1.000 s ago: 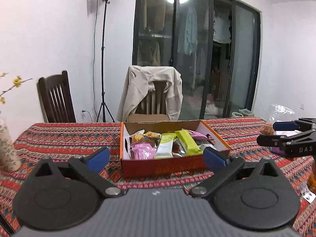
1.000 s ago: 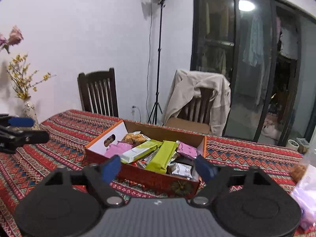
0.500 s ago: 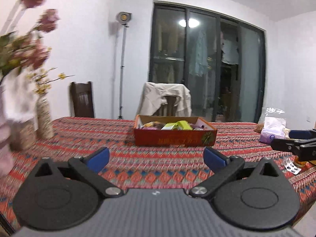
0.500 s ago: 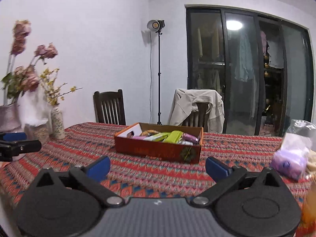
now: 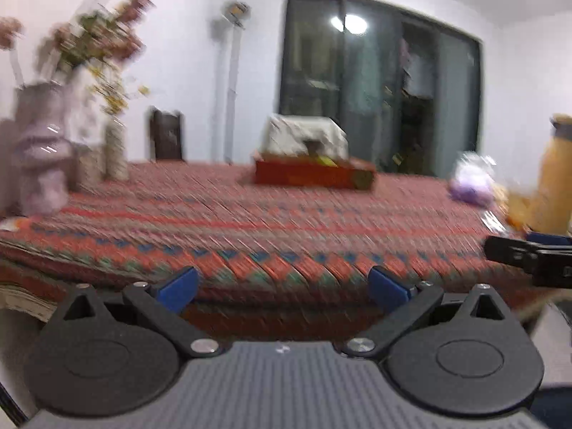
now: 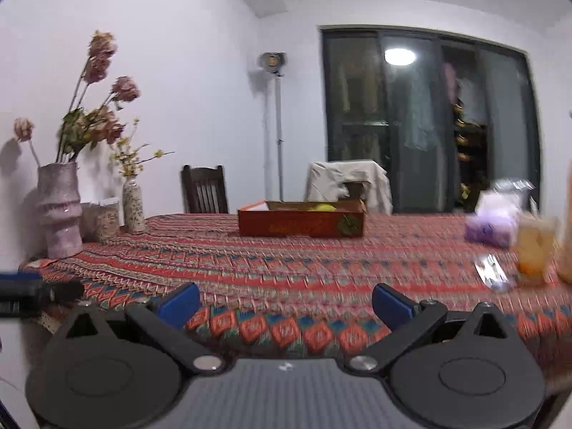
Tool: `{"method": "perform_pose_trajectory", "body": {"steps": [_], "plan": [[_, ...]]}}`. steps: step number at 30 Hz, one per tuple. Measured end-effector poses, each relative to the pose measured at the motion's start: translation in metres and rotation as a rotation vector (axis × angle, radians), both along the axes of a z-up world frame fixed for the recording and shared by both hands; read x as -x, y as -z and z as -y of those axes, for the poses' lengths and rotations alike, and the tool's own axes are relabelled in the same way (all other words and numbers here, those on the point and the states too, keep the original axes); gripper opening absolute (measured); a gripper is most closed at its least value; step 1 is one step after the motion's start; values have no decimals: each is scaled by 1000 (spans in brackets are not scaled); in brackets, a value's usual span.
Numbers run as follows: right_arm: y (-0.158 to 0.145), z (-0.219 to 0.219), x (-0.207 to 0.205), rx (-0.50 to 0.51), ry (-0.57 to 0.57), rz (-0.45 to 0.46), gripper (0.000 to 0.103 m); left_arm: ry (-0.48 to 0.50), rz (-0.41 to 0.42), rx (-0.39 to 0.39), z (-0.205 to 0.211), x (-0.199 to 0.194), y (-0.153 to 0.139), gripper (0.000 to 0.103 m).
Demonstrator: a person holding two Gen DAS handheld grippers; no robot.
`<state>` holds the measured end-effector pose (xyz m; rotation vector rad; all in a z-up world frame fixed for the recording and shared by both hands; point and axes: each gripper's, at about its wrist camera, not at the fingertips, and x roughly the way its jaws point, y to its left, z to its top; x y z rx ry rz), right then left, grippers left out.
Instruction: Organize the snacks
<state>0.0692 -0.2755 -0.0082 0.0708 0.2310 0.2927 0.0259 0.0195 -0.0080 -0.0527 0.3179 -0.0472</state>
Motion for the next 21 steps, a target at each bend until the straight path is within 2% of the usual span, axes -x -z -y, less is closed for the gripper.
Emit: {"method": "perform_pose_trajectory", "body": {"steps": [2, 5, 9, 21], "plan": [[7, -5, 5, -3, -26, -40, 103, -6, 7, 0, 1, 1, 3, 103], [12, -19, 8, 35, -38, -34, 103, -36, 32, 23, -5, 7, 4, 103], [15, -25, 8, 58, -65, -47, 103, -47, 16, 36, -11, 2, 2, 103], [12, -22, 3, 36, -51, -42, 103, -30, 42, -10, -6, 2, -4, 103]]}}
